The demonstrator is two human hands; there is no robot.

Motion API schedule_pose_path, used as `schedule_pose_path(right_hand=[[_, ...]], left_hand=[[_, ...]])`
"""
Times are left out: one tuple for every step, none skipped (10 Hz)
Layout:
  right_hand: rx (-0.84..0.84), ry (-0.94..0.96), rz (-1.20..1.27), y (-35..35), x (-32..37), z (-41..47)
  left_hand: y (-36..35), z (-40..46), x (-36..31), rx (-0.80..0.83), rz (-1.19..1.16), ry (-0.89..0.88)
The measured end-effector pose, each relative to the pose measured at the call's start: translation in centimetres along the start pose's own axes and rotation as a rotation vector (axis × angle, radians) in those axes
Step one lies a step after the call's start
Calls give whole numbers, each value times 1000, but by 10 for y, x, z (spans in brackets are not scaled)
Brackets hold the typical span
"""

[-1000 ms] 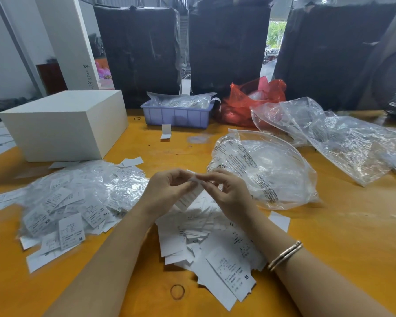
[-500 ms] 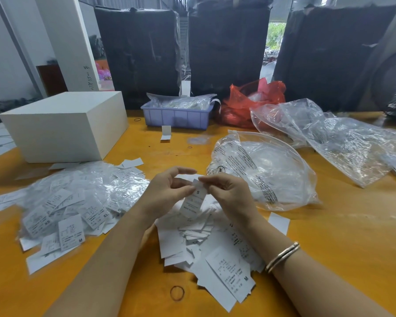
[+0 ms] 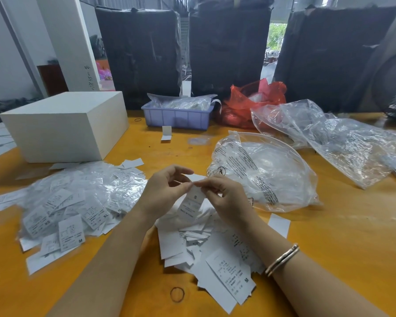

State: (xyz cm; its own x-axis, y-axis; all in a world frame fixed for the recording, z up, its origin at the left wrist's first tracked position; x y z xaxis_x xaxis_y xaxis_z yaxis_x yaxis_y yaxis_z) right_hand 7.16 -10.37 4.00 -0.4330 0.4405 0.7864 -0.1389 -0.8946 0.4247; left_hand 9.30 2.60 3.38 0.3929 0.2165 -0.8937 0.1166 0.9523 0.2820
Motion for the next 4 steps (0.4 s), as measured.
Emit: schedule_pose_path(right_hand=[[1, -13, 3, -1, 0, -1], [-27, -19, 4, 8, 0, 1], [-26, -14, -41, 11, -4, 4], [9, -24, -112, 9, -6, 5]], left_hand=[[27, 3, 1, -144, 119, 4], [88, -1, 8, -385, 456, 85], [135, -11, 29, -407, 852, 233], [145, -19, 38, -334, 1182, 285]])
Point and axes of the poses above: each hand's wrist, its own z-axis towards the middle knuckle, its own y-axis out of the back of the hand, x = y × z, the point moved 10 cm from there along z, towards the middle knuckle, and after that the axes turned 7 degrees about -y, right-handed, at the moved point
